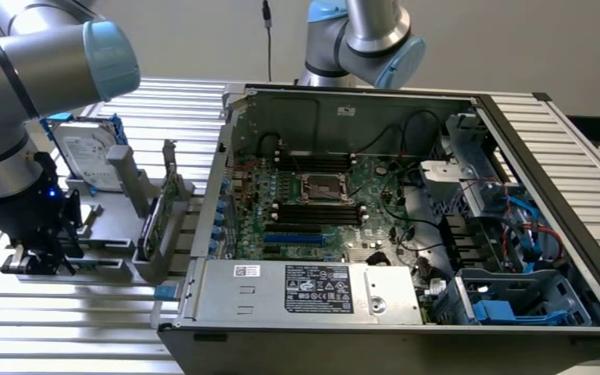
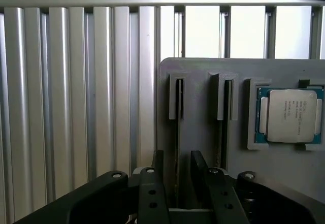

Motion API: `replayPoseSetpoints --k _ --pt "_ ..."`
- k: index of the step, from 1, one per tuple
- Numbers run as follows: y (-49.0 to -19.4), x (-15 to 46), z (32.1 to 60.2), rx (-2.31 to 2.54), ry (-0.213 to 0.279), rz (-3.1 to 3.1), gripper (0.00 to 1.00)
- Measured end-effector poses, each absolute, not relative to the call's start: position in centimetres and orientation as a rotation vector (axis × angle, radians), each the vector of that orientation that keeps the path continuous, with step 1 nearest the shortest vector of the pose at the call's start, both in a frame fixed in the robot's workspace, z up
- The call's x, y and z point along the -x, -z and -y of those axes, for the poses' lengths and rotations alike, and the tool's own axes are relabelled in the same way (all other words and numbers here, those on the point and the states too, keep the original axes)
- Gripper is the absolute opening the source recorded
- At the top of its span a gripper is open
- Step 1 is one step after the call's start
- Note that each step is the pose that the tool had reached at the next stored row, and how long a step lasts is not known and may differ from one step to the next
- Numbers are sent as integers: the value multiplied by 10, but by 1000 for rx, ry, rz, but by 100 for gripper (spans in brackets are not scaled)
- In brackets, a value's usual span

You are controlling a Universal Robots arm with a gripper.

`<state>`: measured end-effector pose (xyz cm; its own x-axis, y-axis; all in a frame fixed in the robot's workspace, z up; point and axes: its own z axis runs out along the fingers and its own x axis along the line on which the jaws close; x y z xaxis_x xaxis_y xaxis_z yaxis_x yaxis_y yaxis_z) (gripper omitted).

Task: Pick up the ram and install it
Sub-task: 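Pick up the ram and move it above insertion slot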

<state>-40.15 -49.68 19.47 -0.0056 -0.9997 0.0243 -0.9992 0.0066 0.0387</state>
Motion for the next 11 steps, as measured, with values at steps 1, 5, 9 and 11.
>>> replayPoseSetpoints --k 1,5,9,11 --pt "-195 401 497 -2183 16 2197 35" --pt "-195 401 497 -2183 16 2197 33" --pt "-195 401 497 -2183 16 2197 26" --pt "-195 401 497 -2183 16 2197 24"
